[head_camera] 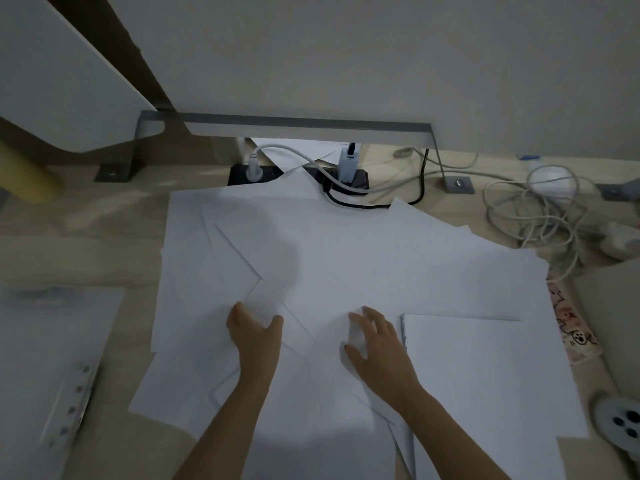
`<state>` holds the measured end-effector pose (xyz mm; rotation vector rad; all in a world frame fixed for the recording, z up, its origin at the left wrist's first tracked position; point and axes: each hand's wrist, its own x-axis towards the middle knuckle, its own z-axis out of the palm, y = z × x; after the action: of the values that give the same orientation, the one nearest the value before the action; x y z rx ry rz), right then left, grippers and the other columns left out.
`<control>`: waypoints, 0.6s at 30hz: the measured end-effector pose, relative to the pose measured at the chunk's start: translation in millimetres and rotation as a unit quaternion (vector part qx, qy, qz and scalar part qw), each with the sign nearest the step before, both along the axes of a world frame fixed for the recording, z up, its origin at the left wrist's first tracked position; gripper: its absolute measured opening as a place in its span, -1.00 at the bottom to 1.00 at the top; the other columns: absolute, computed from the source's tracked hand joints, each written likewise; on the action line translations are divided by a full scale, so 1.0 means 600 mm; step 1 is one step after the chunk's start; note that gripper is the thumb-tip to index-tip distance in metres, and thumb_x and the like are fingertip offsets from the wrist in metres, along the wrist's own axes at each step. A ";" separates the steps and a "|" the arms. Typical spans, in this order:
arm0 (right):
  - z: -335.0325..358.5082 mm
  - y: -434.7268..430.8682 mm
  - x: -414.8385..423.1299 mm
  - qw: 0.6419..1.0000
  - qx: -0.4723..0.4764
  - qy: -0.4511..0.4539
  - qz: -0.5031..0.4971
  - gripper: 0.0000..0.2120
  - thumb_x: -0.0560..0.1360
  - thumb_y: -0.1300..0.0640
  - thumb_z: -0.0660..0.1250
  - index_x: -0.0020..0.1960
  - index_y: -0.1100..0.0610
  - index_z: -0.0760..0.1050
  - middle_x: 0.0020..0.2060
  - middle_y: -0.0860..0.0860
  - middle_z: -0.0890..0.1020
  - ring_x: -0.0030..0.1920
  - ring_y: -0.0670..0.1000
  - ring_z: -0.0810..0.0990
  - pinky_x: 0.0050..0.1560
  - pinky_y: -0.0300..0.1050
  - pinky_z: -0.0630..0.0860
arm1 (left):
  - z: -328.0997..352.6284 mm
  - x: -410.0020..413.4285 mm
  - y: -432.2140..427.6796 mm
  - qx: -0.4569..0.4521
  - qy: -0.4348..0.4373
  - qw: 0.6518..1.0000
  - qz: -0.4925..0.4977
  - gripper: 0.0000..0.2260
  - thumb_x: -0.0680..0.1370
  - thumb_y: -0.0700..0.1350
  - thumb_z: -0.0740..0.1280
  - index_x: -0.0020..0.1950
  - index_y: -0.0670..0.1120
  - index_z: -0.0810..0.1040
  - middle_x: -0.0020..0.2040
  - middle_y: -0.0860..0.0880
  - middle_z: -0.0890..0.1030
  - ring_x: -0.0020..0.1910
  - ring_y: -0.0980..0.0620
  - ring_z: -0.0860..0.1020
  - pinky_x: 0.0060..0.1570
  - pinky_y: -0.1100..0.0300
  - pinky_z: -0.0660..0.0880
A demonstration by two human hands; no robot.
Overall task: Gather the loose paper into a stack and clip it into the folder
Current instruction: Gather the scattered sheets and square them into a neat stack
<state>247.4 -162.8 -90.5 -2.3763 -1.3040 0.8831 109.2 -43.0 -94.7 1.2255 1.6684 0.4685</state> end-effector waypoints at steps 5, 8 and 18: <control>0.001 0.001 0.003 1.000 0.002 -0.016 0.005 -0.50 0.56 -0.03 0.18 0.46 0.02 0.19 0.49 -0.05 0.15 0.47 -0.05 0.15 0.33 -0.20 0.31 | -0.011 -0.007 -0.005 -0.060 -0.064 0.989 0.118 -0.86 0.42 -0.26 0.31 -0.12 -0.23 0.36 -0.14 -0.18 0.42 -0.23 -0.09 0.40 -0.37 0.21 0.39; 0.002 0.001 0.003 1.000 0.000 -0.024 0.010 -0.50 0.56 -0.04 0.18 0.46 0.01 0.19 0.49 -0.05 0.15 0.46 -0.04 0.16 0.33 -0.17 0.35 | 0.002 -0.008 0.000 -0.087 -0.134 0.983 0.093 -0.86 0.46 -0.26 0.31 -0.03 -0.30 0.49 -0.23 -0.12 0.49 -0.26 -0.05 0.43 -0.33 0.21 0.36; -0.007 -0.005 0.006 0.999 0.036 0.023 0.006 -0.55 0.57 -0.02 0.17 0.44 0.00 0.24 0.45 -0.06 0.26 0.44 -0.05 0.21 0.39 -0.21 0.19 | 0.007 0.013 0.049 -0.095 -0.120 0.985 -0.082 -0.64 0.26 0.03 0.45 0.00 -0.05 0.60 0.00 -0.02 0.64 0.07 -0.09 0.59 0.22 -0.03 0.47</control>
<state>251.0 -165.9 -94.5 -2.2818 -1.3109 0.8740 117.2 -13.7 -90.8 1.1076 1.3642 0.3323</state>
